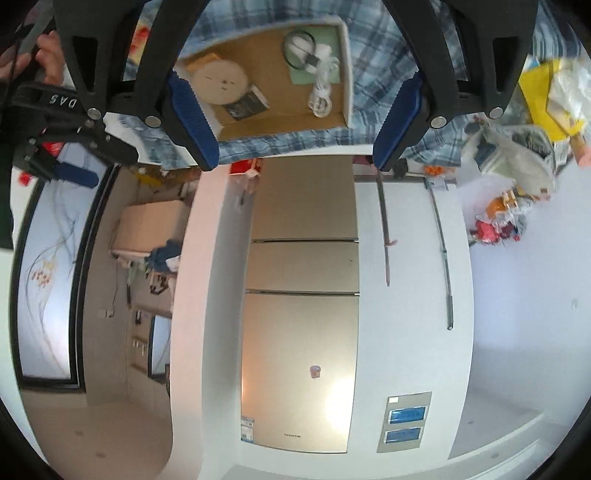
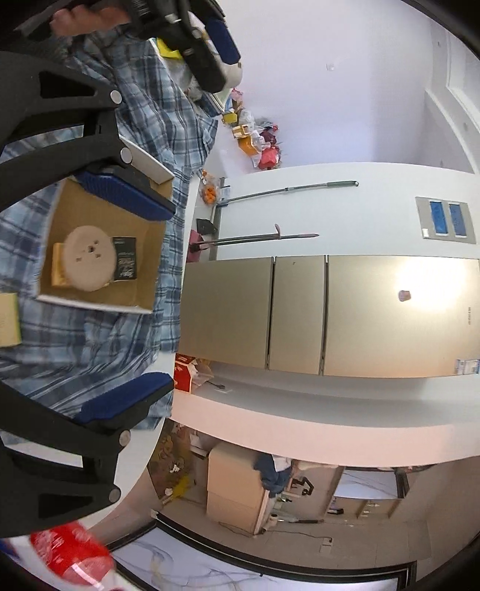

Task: Organize soft objects
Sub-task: 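Lower the left tool onto the blue wet-wipe packet while the right tool approaches the Liqun pack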

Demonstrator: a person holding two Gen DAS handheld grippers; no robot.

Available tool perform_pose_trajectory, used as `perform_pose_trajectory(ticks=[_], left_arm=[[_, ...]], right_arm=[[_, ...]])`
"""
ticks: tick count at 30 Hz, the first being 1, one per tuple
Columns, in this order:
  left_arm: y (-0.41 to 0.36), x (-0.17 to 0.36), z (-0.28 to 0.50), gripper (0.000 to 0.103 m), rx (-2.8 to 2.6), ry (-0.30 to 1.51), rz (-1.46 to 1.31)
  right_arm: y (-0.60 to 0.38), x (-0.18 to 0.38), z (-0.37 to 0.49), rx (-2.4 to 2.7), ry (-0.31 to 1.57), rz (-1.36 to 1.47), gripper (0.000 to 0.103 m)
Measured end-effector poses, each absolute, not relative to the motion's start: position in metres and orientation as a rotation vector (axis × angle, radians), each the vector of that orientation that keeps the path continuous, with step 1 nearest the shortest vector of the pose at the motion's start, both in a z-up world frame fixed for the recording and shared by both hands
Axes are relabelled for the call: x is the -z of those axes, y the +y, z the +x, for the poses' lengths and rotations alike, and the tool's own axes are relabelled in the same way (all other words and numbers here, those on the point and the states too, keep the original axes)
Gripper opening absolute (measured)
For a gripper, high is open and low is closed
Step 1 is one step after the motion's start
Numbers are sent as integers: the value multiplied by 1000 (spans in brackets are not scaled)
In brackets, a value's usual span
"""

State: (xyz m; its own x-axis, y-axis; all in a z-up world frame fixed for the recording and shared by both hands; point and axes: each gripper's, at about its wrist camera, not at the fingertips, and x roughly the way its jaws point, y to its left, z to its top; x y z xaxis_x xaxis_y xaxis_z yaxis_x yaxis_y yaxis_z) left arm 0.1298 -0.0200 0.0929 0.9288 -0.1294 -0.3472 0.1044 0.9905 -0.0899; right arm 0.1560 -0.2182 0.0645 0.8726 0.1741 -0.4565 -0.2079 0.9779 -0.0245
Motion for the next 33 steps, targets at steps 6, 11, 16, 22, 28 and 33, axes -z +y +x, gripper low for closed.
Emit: perform_pose_trajectory(ticks=[6, 11, 16, 22, 28, 33], left_arm=[[-25, -102, 72, 103, 125, 260, -67], [-35, -98, 44, 103, 159, 245, -32], [-46, -82, 37, 103, 218, 302, -3], [-46, -52, 41, 103, 256, 409, -41], [-51, -22, 46, 103, 272, 498, -35], [-62, 3, 63, 103, 353, 598, -4]], right_arm=[[-227, -69, 109, -175, 392, -117, 98], [-238, -72, 82, -149, 351, -103, 102], [-245, -65, 66, -130, 347, -92, 102], [-248, -43, 61, -123, 389, -92, 102], [-253, -17, 68, -107, 462, -99, 102], [-257, 5, 82, -81, 529, -100, 102]])
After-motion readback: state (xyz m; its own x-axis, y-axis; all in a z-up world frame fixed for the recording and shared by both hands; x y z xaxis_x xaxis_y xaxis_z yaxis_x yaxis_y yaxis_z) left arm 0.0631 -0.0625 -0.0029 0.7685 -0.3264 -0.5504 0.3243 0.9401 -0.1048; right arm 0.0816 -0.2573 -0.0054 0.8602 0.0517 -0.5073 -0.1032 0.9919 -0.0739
